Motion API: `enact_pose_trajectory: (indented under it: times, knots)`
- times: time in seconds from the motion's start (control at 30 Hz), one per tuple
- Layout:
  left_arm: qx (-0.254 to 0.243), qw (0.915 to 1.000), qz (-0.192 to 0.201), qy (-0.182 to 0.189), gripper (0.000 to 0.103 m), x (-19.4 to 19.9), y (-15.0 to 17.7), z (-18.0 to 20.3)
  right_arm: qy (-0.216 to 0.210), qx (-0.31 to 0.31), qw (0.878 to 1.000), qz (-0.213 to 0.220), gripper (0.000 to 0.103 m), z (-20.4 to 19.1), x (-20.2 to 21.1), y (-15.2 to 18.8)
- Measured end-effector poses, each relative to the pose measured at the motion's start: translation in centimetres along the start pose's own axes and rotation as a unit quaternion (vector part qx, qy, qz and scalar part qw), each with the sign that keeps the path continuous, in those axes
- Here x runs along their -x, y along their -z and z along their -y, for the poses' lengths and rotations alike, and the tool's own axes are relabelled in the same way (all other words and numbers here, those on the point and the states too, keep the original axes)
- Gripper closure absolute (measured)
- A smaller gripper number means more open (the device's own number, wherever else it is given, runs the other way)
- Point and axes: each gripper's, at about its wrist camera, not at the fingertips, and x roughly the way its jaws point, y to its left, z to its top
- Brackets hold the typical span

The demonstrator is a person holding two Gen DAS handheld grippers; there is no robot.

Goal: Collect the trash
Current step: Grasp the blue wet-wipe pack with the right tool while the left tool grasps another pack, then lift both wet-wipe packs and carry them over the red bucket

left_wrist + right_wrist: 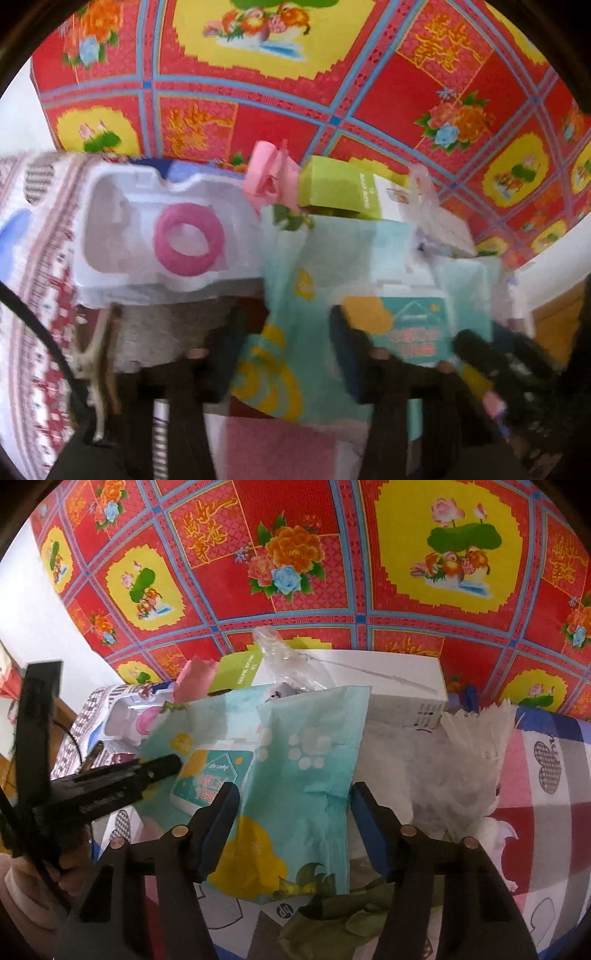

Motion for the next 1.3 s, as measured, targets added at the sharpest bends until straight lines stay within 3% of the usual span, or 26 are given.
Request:
enact_pose_trajectory:
  times: [0.23, 0.27, 0.77, 1.3]
  knots:
    - [-0.002, 1.0, 0.005, 0.002, 0.082, 0.9, 0.3, -0.8, 0.015, 0.014, 1.0, 0.01, 0.05, -0.6, 0.6, 0.1]
    - [-0.001, 1.0, 0.005, 0.006, 0.089, 1.5, 0.5, -0.8, 0.017, 0.019, 1.0, 0.015, 0.05, -1.0, 1.0, 0.2]
    - [0.018, 0.9992, 0.036, 0.006, 0.089, 8.0, 2.3, -3.4, -0.009, 0.033, 0.998, 0.046, 0.05, -4.6, 4.8, 1.4]
    - [-0.011, 0.9991, 0.038, 0.012, 0.089, 11.5, 4.9, -2.9, -0.004, 0.005, 0.998, 0.062, 0.05, -5.9, 7.9, 4.7]
